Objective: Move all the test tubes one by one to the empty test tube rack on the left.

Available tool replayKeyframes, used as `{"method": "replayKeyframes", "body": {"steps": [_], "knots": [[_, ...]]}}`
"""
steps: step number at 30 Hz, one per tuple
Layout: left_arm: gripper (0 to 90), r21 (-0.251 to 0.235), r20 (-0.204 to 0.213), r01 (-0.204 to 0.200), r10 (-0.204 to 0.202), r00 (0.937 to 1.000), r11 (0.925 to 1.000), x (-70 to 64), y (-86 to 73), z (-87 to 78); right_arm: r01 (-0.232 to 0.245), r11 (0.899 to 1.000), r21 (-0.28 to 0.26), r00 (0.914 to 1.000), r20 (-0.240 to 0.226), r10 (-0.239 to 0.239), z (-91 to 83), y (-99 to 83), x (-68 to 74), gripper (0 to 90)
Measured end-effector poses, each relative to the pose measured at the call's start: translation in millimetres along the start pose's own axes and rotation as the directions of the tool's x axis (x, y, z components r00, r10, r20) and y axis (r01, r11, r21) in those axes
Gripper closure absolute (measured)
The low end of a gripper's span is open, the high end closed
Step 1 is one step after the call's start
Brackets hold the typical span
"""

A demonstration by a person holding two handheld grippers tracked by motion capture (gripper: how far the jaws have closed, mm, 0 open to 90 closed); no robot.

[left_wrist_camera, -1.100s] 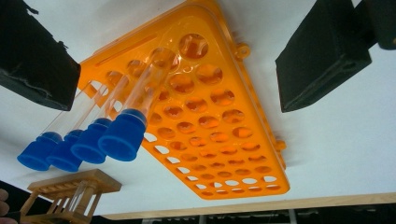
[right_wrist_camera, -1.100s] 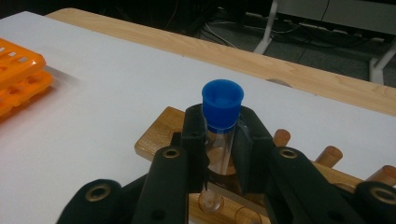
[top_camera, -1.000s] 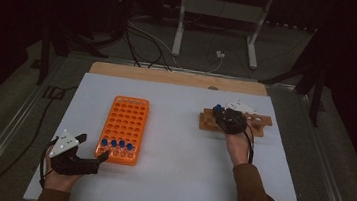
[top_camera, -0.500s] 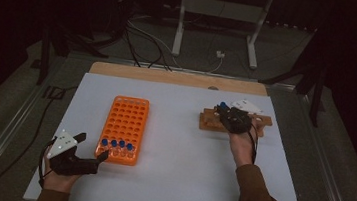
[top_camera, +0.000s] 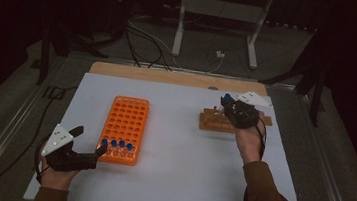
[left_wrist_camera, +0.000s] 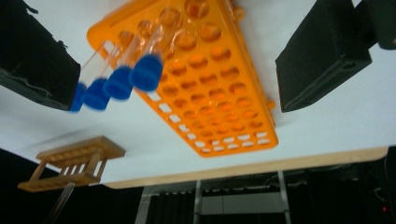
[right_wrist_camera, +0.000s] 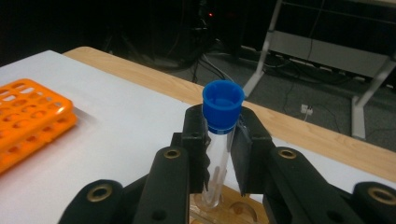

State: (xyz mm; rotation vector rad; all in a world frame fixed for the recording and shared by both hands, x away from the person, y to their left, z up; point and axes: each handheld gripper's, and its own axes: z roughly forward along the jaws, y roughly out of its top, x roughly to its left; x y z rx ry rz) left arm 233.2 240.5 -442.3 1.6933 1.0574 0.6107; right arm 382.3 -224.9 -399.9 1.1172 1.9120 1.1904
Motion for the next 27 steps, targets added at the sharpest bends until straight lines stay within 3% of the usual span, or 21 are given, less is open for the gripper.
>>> {"method": "replayKeyframes", "body": {"steps": [9, 15, 22, 27], "knots": [[0.7, -0.027, 0.033, -0.044, 0.045, 0.9984, 0.9987, -4.5, 23.2, 7.6, 0.034, 0.999, -0.016, 0.9971, -0.068, -0.035, -1.7, 10.9, 23.3, 77.1], [0.6, -0.006, 0.056, -0.079, 0.079, 0.9953, 0.9969, -8.6, 32.2, 16.6, 0.066, 0.998, -0.006, 0.9907, -0.119, -0.066, 5.9, 12.0, 43.6, 77.0], [0.7, -0.006, 0.085, -0.076, 0.077, 0.9934, 0.9971, -11.6, 42.7, 29.8, 0.075, 0.997, -0.004, 0.9767, -0.201, -0.074, 13.1, 14.5, 70.8, 77.0], [0.7, -0.015, 0.107, -0.097, 0.098, 0.9894, 0.9952, -15.5, 49.4, 40.8, 0.067, 0.998, -0.009, 0.9629, -0.261, -0.066, 17.2, 20.9, 90.3, 77.0]]}}
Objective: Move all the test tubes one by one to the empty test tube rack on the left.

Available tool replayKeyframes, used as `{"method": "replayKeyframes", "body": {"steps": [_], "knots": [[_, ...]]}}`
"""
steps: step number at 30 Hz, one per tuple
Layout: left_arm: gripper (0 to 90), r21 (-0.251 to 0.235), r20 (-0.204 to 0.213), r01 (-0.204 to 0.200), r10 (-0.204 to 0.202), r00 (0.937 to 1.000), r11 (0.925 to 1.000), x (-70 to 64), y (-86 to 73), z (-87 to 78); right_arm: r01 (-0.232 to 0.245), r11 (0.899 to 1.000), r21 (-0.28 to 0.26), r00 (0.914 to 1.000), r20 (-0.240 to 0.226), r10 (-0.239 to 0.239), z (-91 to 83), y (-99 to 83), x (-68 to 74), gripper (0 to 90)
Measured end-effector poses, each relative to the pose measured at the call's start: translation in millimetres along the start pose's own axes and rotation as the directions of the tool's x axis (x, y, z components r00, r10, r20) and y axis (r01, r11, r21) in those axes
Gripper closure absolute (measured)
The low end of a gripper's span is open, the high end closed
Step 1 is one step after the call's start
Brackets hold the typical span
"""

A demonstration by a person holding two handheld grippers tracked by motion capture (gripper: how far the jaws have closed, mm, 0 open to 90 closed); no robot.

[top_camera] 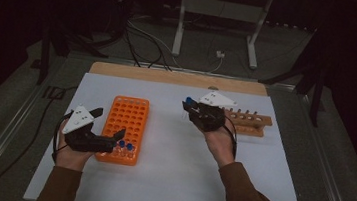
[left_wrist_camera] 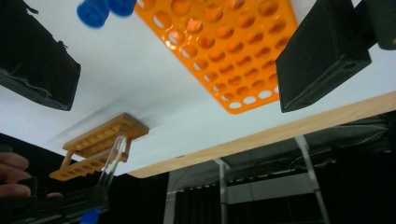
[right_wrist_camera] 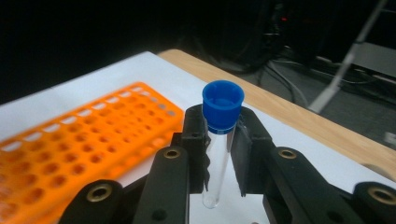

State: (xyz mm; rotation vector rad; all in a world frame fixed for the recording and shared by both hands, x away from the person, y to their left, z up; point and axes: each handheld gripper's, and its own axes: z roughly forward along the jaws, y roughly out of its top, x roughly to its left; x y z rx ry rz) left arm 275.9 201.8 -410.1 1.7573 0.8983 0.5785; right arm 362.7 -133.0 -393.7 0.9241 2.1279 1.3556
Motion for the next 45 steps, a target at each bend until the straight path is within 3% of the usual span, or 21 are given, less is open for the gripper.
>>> {"method": "replayKeyframes", "body": {"steps": [7, 15, 20, 23, 26, 29, 32, 39, 45], "knots": [[0.7, 0.010, 0.011, -0.017, 0.017, 0.9998, 0.9998, -3.6, 7.4, 12.6, -0.013, 1.000, -0.001, 0.9967, -0.080, 0.013, 10.7, 14.3, 23.2, 77.0], [1.1, 0.014, 0.025, -0.010, 0.010, 0.9996, 0.9998, -9.4, 13.3, 23.5, -0.005, 1.000, 0.008, 0.9873, -0.159, 0.006, 20.3, 27.1, 48.3, 77.0], [4.0, 0.037, 0.022, -0.028, 0.027, 0.9994, 0.9989, -14.4, 16.3, 31.2, 0.007, 1.000, 0.015, 0.9812, -0.193, -0.004, 25.4, 30.9, 61.1, 76.9], [10.4, 0.053, 0.028, -0.031, 0.030, 0.9992, 0.9981, -17.8, 18.2, 35.5, 0.003, 1.000, 0.013, 0.9765, -0.215, 0.000, 27.2, 33.1, 66.7, 77.0], [23.7, 0.060, 0.044, -0.049, 0.047, 0.9979, 0.9970, -20.3, 19.2, 39.7, -0.006, 1.000, 0.011, 0.9711, -0.238, 0.009, 28.3, 35.5, 72.0, 76.9], [44.0, 0.059, 0.085, -0.059, 0.054, 0.9949, 0.9965, -21.5, 20.3, 42.6, -0.003, 1.000, 0.011, 0.9665, -0.256, 0.006, 29.1, 37.3, 77.4, 76.9], [58.6, 0.057, 0.116, -0.055, 0.049, 0.9921, 0.9969, -21.7, 21.0, 44.8, 0.003, 1.000, 0.009, 0.9620, -0.273, 0.000, 29.6, 38.8, 82.5, 76.9], [74.9, 0.045, 0.120, -0.044, 0.038, 0.9921, 0.9980, -19.0, 21.3, 44.4, 0.014, 1.000, 0.004, 0.9562, -0.293, -0.012, 30.1, 40.3, 89.2, 76.9], [77.7, 0.052, 0.129, -0.059, 0.052, 0.9903, 0.9969, -18.8, 20.6, 45.0, 0.010, 1.000, 0.010, 0.9534, -0.302, -0.006, 31.3, 39.8, 88.8, 76.6]]}}
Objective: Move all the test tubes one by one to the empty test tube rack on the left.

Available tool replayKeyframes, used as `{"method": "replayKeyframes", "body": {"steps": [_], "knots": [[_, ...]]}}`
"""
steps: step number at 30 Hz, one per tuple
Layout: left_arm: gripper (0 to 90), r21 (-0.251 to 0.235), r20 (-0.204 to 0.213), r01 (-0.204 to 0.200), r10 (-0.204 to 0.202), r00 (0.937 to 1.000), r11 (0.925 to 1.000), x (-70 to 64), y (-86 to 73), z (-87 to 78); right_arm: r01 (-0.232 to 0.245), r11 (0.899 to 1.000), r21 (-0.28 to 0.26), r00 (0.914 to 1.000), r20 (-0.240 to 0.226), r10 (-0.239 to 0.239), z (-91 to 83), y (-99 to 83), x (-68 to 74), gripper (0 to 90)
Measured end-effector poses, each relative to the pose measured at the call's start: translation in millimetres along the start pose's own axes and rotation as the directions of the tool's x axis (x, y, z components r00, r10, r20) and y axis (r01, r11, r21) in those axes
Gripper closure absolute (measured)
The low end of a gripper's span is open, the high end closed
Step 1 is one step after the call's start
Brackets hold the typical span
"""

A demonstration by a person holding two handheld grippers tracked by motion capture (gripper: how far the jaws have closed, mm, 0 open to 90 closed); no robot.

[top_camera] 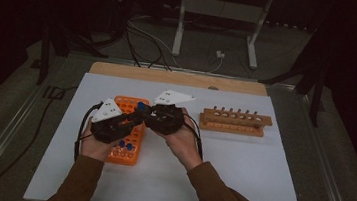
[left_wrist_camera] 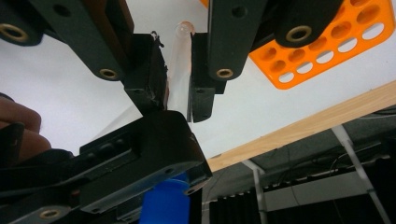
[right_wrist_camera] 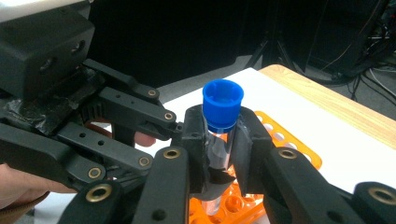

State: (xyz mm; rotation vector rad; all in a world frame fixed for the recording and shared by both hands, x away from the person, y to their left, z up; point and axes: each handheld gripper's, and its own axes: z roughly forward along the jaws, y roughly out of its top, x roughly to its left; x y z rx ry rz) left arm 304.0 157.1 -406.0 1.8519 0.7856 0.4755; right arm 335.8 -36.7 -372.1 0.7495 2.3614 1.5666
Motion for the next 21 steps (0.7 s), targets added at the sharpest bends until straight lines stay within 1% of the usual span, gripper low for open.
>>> {"method": "replayKeyframes", "body": {"steps": [1, 2, 4, 6, 7, 8, 9, 11, 15, 18, 21], "knots": [[77.8, 0.004, -0.003, 0.002, -0.002, 1.0000, 1.0000, 0.1, -0.1, 0.4, 0.003, 1.000, 0.002, 1.0000, -0.003, -0.003, 0.2, -0.2, -0.8, 76.1], [77.9, 0.009, -0.010, 0.002, -0.002, 1.0000, 1.0000, 0.9, -0.2, 0.7, 0.000, 1.000, 0.005, 1.0000, -0.007, 0.000, 0.1, -0.6, -1.8, 72.0], [77.9, 0.015, -0.025, 0.011, -0.011, 0.9996, 0.9998, 3.2, -0.6, 0.3, -0.012, 1.000, 0.002, 0.9996, -0.024, 0.012, -0.4, -1.8, -5.2, 60.9], [77.9, 0.016, -0.037, 0.020, -0.020, 0.9991, 0.9997, 6.0, -1.2, -1.5, -0.023, 1.000, -0.008, 0.9994, -0.026, 0.023, -2.8, -3.0, -8.9, 49.2], [78.0, 0.013, -0.043, 0.024, -0.024, 0.9988, 0.9996, 7.7, -1.6, -3.0, -0.026, 1.000, -0.015, 0.9995, -0.020, 0.026, -4.7, -3.5, -10.6, 42.3], [78.0, 0.009, -0.049, 0.030, -0.029, 0.9984, 0.9995, 9.6, -2.2, -4.6, -0.026, 0.999, -0.027, 0.9997, -0.001, 0.026, -7.1, -3.9, -11.7, 34.5], [78.0, 0.007, -0.055, 0.034, -0.034, 0.9979, 0.9994, 11.6, -3.0, -6.6, -0.027, 0.999, -0.035, 0.9996, 0.006, 0.027, -9.2, -4.0, -13.5, 28.9], [78.0, 0.003, -0.065, 0.046, -0.046, 0.9968, 0.9989, 15.5, -5.0, -10.3, -0.051, 0.998, -0.039, 0.9986, 0.009, 0.051, -12.7, -4.4, -18.6, 17.8], [78.1, -0.001, -0.078, 0.060, -0.059, 0.9952, 0.9982, 20.9, -9.8, -17.9, -0.082, 0.996, -0.038, 0.9959, 0.035, 0.083, -18.9, -9.3, -30.5, 10.5], [78.1, -0.008, -0.091, 0.069, -0.070, 0.9934, 0.9976, 24.4, -14.0, -24.1, -0.098, 0.995, -0.032, 0.9923, 0.073, 0.100, -22.8, -16.4, -39.3, 4.5], [78.1, -0.013, -0.101, 0.079, -0.080, 0.9916, 0.9968, 27.5, -18.9, -30.8, -0.117, 0.993, -0.022, 0.9869, 0.109, 0.119, -27.9, -25.0, -48.8, 2.5]]}}
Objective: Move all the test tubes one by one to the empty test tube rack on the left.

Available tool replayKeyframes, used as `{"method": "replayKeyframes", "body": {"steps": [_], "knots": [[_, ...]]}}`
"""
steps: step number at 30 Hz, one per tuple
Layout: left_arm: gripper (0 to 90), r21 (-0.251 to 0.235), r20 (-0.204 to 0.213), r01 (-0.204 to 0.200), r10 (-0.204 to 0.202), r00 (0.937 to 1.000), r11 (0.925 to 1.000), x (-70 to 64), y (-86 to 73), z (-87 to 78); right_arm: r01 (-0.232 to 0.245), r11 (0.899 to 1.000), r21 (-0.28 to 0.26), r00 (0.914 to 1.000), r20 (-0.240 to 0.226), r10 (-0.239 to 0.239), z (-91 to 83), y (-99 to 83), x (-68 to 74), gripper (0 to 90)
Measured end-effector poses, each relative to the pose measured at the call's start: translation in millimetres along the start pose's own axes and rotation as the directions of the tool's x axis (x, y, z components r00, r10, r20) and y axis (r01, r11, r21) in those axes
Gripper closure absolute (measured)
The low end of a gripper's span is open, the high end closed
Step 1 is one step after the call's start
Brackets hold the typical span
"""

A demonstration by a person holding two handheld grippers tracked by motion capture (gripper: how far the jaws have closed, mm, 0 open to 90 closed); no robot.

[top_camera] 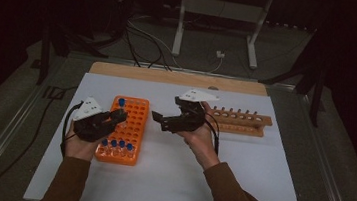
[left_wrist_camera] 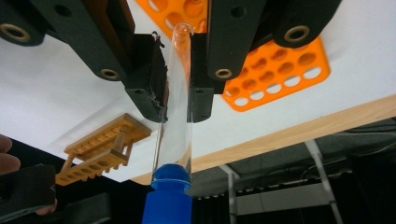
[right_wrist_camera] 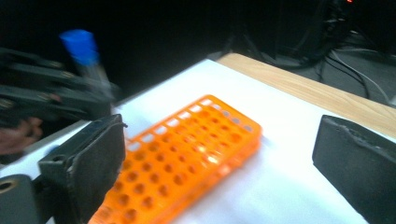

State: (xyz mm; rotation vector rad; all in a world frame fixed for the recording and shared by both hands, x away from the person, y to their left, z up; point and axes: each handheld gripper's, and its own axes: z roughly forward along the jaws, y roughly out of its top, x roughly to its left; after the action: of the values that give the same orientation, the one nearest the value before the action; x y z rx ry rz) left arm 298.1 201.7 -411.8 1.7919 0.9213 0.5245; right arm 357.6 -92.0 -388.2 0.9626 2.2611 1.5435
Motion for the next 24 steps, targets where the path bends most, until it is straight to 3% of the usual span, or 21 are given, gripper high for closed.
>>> {"method": "replayKeyframes", "body": {"steps": [8, 24], "knots": [[78.1, -0.007, -0.025, 0.020, -0.020, 0.9995, 0.9998, 7.3, -12.9, -17.5, -0.005, 1.000, 0.020, 0.9962, 0.087, 0.003, -18.6, -18.8, -26.8, 0.0], [78.1, -0.003, -0.059, 0.051, -0.051, 0.9969, 0.9987, 12.5, -40.0, -39.9, -0.042, 0.999, 0.004, 0.9851, 0.167, 0.040, -52.7, -40.5, -58.9, 0.0]]}}
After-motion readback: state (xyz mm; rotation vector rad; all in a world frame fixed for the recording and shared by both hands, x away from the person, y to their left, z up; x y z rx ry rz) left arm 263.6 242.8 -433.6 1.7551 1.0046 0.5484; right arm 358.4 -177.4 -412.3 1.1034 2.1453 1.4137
